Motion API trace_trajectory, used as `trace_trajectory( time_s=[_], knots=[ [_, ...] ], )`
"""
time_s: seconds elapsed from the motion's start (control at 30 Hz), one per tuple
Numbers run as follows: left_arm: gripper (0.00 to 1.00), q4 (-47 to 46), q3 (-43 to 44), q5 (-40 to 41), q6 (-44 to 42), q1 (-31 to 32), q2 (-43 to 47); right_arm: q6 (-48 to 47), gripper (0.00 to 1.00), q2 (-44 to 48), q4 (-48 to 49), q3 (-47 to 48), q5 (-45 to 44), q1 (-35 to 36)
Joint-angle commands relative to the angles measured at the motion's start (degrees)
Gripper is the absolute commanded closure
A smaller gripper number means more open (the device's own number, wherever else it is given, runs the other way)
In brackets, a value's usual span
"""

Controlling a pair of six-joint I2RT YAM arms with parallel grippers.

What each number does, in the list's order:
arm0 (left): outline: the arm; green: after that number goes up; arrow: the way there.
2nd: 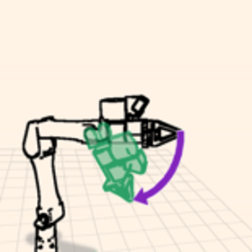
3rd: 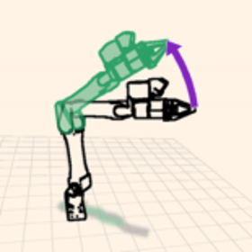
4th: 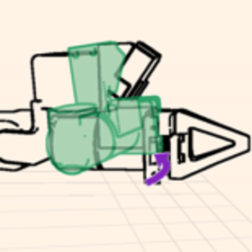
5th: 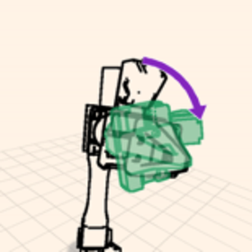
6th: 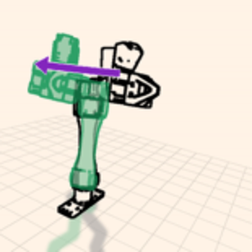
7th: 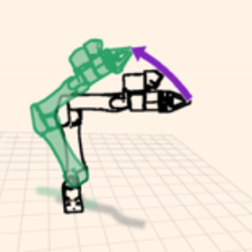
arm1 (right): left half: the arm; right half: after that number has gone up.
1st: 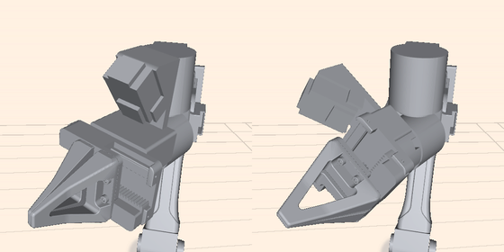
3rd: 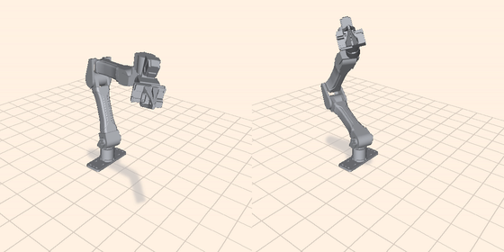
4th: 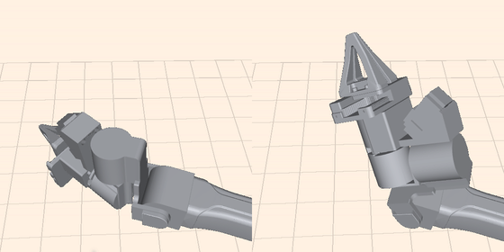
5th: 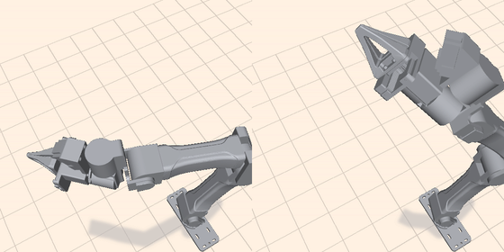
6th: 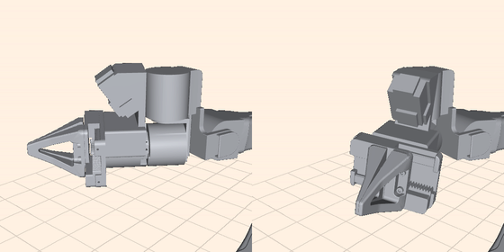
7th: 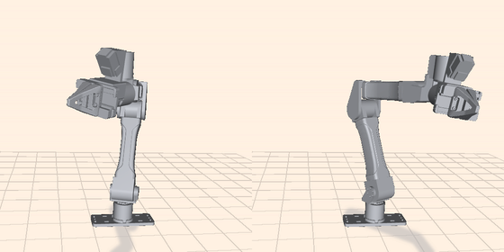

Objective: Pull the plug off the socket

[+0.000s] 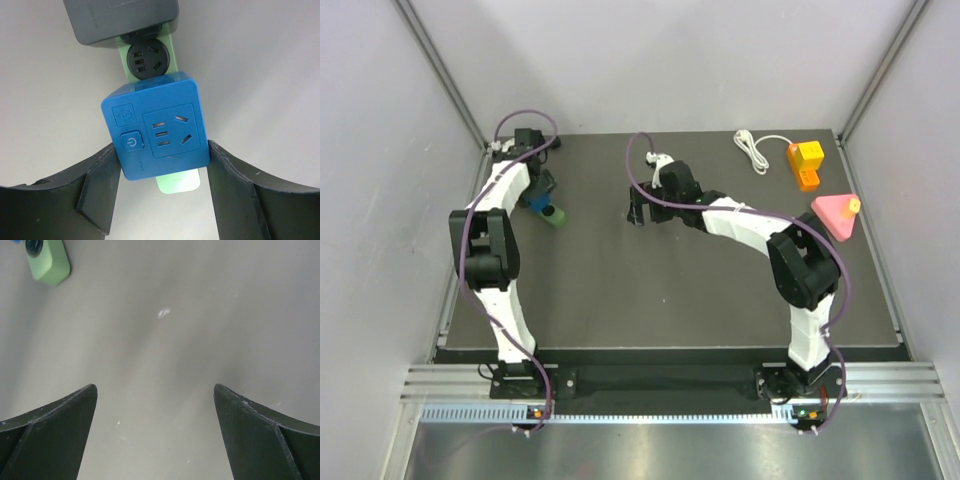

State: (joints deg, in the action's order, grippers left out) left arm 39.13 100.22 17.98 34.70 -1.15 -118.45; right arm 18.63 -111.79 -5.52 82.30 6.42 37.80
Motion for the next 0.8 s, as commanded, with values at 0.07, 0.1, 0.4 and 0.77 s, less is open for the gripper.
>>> trace_trajectory(
  time_s=[0.07, 0.1, 0.4, 0.77],
  knots=[
    [1.00, 1.6, -11.2, -5.6, -1.1, 5.4, 13.6, 2.7, 0.00, 5.3, -1.5, -4.2, 0.0, 2.2],
    [1.00, 1.4, -14.8, -5.7, -0.8, 7.5, 15.0, 3.0, 0.00, 6.4, -2.1, -4.9, -1.0, 2.6],
    [1.00, -0.4, -33.5, -5.8, 5.2, 24.8, 32.1, 7.6, 0.00, 12.9, -2.3, -17.8, 3.1, 4.2],
    [0.98, -5.6, -47.7, -10.1, 7.6, 31.2, 41.7, 11.2, 0.01, 21.3, 18.3, -36.0, 16.8, 4.4]
  ],
)
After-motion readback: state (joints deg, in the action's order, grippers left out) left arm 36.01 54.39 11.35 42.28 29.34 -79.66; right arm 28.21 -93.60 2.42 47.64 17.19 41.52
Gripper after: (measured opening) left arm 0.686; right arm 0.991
